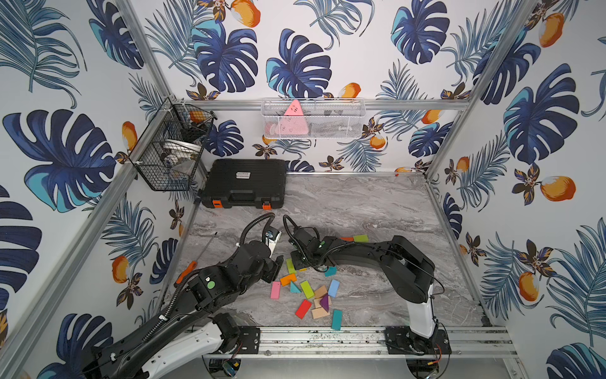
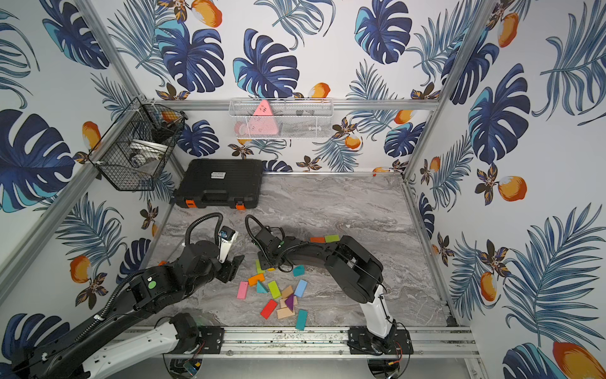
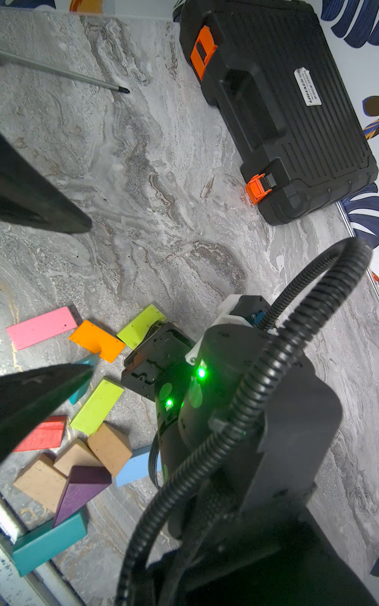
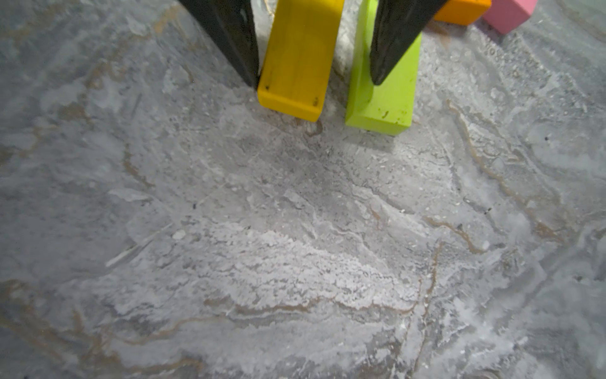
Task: Assemble a piece of candy with building blocks
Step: Pick up the building block from the center of the board.
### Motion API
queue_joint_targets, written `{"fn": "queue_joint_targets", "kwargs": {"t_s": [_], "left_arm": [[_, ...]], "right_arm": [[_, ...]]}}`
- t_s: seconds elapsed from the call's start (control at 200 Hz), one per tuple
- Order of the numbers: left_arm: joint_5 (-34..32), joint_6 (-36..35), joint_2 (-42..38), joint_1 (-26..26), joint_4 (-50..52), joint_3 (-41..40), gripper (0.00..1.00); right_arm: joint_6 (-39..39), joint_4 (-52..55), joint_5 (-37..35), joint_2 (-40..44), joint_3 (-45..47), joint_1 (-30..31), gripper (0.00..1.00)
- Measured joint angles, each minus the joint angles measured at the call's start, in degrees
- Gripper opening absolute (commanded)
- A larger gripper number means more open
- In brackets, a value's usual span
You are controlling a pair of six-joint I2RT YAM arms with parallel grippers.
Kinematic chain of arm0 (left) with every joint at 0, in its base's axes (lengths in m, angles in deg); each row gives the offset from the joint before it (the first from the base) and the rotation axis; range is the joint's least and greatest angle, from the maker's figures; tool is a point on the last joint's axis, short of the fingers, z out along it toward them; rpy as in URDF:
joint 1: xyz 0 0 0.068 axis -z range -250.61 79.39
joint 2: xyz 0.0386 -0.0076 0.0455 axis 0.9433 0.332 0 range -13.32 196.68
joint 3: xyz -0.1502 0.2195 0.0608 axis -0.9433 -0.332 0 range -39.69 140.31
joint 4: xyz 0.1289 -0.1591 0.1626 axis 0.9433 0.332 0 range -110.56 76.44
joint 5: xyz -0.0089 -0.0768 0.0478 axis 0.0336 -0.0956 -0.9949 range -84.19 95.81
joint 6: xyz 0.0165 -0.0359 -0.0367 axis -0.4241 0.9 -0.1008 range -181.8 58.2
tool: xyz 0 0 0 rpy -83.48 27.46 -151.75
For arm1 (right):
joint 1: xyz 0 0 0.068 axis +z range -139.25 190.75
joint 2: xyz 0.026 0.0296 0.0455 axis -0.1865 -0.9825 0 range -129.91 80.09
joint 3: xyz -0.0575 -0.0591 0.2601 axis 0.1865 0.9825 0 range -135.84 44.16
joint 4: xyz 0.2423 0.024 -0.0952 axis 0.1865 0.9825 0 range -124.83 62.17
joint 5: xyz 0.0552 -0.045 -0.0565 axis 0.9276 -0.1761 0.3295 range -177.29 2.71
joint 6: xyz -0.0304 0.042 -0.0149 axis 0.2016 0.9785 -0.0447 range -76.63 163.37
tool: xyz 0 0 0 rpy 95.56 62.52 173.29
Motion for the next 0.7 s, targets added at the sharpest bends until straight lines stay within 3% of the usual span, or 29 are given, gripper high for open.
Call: {"fn": "queue_joint_targets", "kwargs": {"t_s": [0.701], "left_arm": [[0.1, 0.0, 1.1, 0.0, 0.1, 0.1, 0.67]], "right_arm": [[0.6, 3.4, -2.7, 2.9, 3.8, 0.5, 0.46]]}}
